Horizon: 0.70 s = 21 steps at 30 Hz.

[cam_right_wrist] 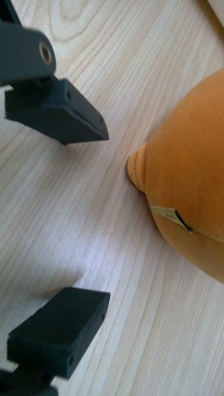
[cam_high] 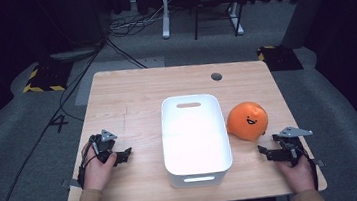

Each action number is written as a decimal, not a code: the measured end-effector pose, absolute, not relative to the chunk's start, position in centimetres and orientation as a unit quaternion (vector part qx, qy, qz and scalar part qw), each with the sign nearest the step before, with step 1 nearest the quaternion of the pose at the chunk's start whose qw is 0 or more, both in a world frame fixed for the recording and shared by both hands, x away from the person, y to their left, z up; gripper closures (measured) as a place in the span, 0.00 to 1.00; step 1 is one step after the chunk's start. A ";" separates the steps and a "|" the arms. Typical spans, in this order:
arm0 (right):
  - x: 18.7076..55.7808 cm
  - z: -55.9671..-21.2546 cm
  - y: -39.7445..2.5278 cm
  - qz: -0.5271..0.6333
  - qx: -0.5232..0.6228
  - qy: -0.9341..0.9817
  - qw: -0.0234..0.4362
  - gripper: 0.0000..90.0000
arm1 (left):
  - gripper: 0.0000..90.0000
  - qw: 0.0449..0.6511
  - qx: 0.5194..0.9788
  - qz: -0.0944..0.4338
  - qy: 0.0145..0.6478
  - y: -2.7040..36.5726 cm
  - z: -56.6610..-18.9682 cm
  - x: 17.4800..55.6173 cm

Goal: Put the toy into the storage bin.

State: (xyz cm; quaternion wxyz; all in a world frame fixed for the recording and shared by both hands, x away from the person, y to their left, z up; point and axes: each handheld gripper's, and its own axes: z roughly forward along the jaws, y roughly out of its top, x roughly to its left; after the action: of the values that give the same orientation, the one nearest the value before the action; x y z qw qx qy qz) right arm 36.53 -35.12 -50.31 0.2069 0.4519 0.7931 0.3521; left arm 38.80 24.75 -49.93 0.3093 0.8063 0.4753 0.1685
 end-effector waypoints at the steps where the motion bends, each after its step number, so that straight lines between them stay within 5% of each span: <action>1: 36.5 -50.3 -35.1 0.353 0.452 0.792 0.207 0.24 | 0.17 0.312 0.807 0.167 0.472 24.8 -50.0 38.8; 11: 35.9 -49.9 -35.5 0.351 0.453 0.793 0.207 0.45 | 0.09 0.318 0.811 0.168 0.461 25.1 -50.3 39.1; 21: 35.7 -48.6 -35.3 0.357 0.445 0.798 0.194 0.48 | 0.09 0.319 0.811 0.169 0.461 25.1 -50.3 39.2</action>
State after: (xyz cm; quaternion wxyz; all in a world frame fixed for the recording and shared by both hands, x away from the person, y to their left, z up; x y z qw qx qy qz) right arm 35.72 -35.30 -48.59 0.1945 0.4446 0.7983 0.3566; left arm 39.15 25.08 -50.30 0.3187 0.8108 0.4610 0.1688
